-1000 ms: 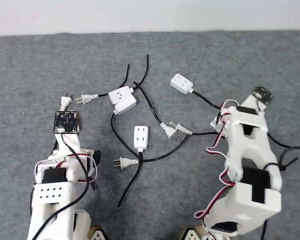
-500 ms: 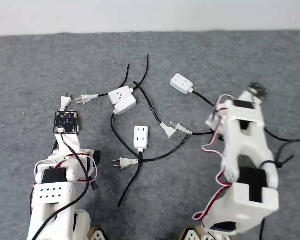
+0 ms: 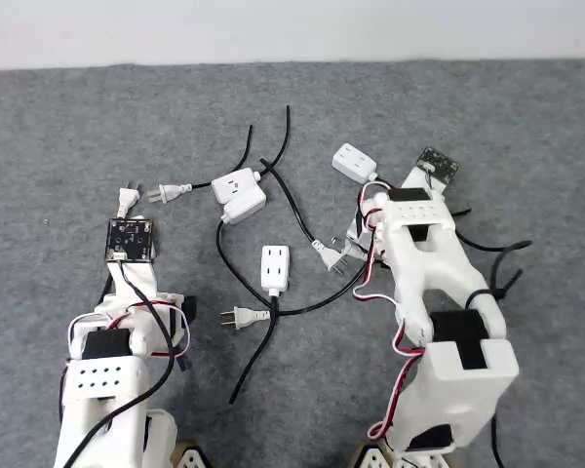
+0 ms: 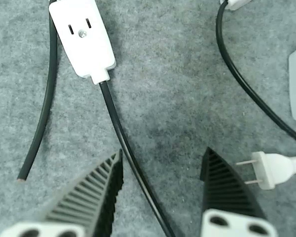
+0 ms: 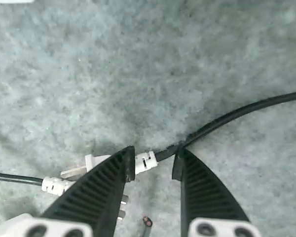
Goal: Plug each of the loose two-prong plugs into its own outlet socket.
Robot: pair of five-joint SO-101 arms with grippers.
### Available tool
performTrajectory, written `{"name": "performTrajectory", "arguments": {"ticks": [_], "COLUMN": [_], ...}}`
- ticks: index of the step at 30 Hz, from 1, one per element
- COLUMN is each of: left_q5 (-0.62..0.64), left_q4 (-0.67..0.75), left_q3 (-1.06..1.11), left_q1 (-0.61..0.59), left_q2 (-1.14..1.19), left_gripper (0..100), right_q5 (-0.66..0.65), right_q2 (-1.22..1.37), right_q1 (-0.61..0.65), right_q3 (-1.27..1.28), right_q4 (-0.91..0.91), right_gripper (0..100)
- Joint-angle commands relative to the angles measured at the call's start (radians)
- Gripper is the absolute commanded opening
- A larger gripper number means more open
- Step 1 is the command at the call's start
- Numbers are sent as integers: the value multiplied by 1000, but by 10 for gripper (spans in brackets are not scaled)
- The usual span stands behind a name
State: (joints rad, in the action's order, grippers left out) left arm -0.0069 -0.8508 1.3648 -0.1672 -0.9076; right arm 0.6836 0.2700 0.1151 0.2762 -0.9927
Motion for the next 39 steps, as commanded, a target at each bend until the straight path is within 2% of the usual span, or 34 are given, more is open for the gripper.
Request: {"name": "performTrajectory", "arguments": {"ticks": [1, 5, 11, 21, 27, 36, 39], "left_q5": [-9, -9, -9, -9, -40, -41, -41], "left_q4": [20, 20, 21, 32, 32, 31, 29], "left_q3": [-12, -12, -12, -10, -10, -8, -8], "left_q1": [0, 0, 2, 20, 20, 20, 20], "left_q2": [-17, -17, -17, -12, -12, -12, -12], "left_gripper": [239, 239, 239, 239, 239, 239, 239], "right_q5": [12, 12, 15, 21, 95, 92, 46], "right_q2": [13, 41, 15, 21, 110, 269, 275], "right_q1": [31, 39, 85, 94, 136, 128, 97], "right_q3": [-72, -98, -184, -192, -209, -387, -411], "right_q4": [-39, -58, -193, -202, -202, -298, -305], "right_gripper": [143, 143, 143, 145, 266, 173, 125]}}
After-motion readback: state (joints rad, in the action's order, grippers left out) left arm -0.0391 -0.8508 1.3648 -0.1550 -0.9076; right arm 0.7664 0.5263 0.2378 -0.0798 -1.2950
